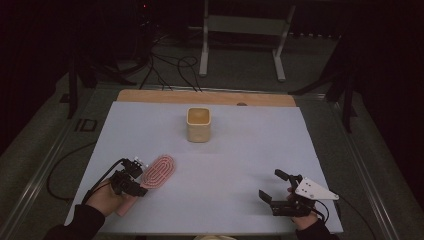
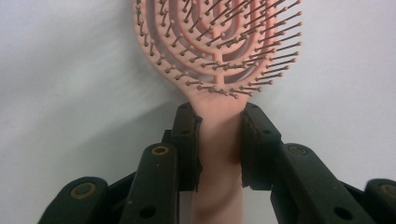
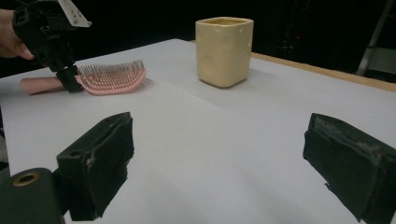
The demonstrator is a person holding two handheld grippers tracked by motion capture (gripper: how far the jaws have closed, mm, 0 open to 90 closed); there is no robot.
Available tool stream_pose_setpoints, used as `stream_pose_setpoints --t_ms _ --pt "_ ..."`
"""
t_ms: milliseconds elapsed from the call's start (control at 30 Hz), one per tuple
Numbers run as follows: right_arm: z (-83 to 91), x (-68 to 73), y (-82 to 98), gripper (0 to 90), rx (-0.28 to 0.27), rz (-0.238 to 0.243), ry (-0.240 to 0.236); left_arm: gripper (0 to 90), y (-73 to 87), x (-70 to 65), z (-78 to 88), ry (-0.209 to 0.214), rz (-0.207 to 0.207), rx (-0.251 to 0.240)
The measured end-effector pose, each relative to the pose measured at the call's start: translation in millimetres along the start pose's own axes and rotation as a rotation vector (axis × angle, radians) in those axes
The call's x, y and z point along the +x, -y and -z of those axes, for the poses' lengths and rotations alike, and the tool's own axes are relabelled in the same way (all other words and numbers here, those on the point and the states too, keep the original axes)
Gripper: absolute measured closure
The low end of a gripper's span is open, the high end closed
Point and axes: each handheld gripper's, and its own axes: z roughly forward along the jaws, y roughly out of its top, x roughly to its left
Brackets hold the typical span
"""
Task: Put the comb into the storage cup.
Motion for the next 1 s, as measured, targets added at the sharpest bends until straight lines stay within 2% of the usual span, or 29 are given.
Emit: stream_pose_setpoints --t_ms 133,533,667,700,800,833,967,1000 --pt "0.0 0.0 0.1 8.5 -0.001 0.002 -0.001 71.8 -2.5 -4.3 2.8 -0.003 -0.023 -0.016" --pt "-0.3 -0.1 0.2 8.6 -0.001 0.003 -0.003 72.0 -11.8 -22.2 15.2 -0.001 -0.089 -0.114" --pt "-0.3 -0.2 0.2 8.5 0.0 0.003 -0.002 71.9 -17.3 -28.2 17.8 0.009 -0.104 -0.16" --pt "-0.3 -0.2 0.2 8.6 0.0 0.003 -0.003 71.9 -18.6 -29.4 17.9 0.02 -0.109 -0.165" --pt "-0.4 -0.2 0.2 8.5 0.0 0.002 -0.003 71.9 -21.2 -32.0 18.5 0.018 -0.119 -0.182" --pt "-0.4 -0.2 0.3 8.5 0.0 0.003 -0.003 71.9 -22.5 -32.9 18.6 0.034 -0.126 -0.185" --pt "-0.4 -0.3 0.3 8.5 0.0 0.002 -0.004 72.0 -27.6 -36.9 19.4 0.033 -0.137 -0.218" --pt "-0.4 -0.3 0.3 8.5 -0.001 0.002 -0.006 72.0 -28.8 -38.3 19.4 0.046 -0.145 -0.226"
